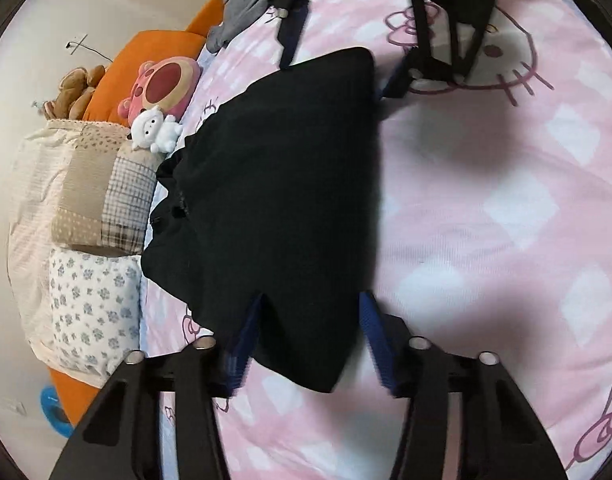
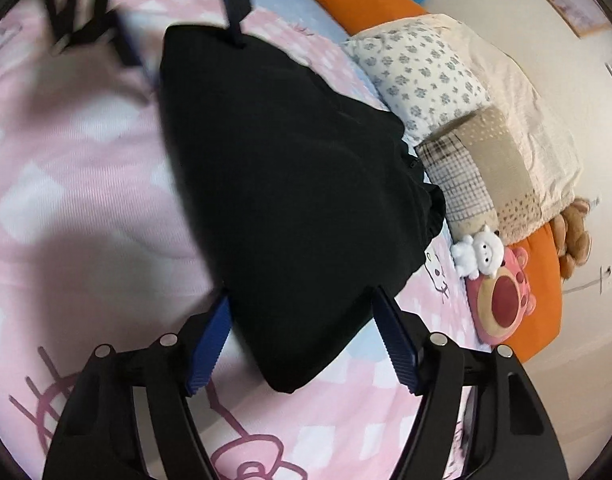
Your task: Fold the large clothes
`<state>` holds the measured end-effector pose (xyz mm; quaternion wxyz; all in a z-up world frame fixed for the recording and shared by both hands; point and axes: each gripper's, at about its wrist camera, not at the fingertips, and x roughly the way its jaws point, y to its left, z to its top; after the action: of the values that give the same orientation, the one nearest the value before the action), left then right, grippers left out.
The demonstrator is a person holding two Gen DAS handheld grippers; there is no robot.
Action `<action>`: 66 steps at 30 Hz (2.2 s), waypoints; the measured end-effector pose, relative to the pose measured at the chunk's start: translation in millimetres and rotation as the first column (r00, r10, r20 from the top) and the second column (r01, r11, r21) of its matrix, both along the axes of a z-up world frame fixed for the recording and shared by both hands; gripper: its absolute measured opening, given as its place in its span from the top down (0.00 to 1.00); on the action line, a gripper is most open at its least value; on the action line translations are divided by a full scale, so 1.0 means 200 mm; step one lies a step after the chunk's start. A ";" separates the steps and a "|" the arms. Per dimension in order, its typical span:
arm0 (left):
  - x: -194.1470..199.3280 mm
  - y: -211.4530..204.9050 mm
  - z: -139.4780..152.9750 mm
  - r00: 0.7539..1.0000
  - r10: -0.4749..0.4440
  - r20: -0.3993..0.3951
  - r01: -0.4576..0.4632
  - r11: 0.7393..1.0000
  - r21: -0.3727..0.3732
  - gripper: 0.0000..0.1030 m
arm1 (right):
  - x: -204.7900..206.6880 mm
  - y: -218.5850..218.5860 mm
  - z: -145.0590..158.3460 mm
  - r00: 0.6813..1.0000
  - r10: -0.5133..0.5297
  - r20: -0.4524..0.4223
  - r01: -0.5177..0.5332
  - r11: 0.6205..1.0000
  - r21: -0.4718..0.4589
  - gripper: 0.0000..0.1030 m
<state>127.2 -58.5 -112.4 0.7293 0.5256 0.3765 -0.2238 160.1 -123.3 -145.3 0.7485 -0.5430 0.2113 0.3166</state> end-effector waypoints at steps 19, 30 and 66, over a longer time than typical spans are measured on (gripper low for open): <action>0.35 0.13 0.51 0.999 0.023 0.047 -0.021 0.999 -0.050 0.65 | 0.26 0.03 0.50 0.997 -0.033 -0.075 0.040 0.994 0.101 0.66; 1.36 0.34 0.66 0.953 0.301 0.043 -0.292 0.945 -0.150 0.92 | 1.09 0.22 0.88 0.974 -0.116 -0.196 0.153 0.971 0.186 0.66; 1.89 1.04 0.19 0.565 0.483 -0.670 -0.801 0.125 -0.585 0.78 | 2.13 0.00 0.69 0.700 -0.232 -0.675 0.656 0.583 0.479 0.22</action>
<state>505.0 150.2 -74.6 0.8323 -0.1772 0.5125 -0.1155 586.6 -122.9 -7.2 0.8569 -0.0331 0.4157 0.3030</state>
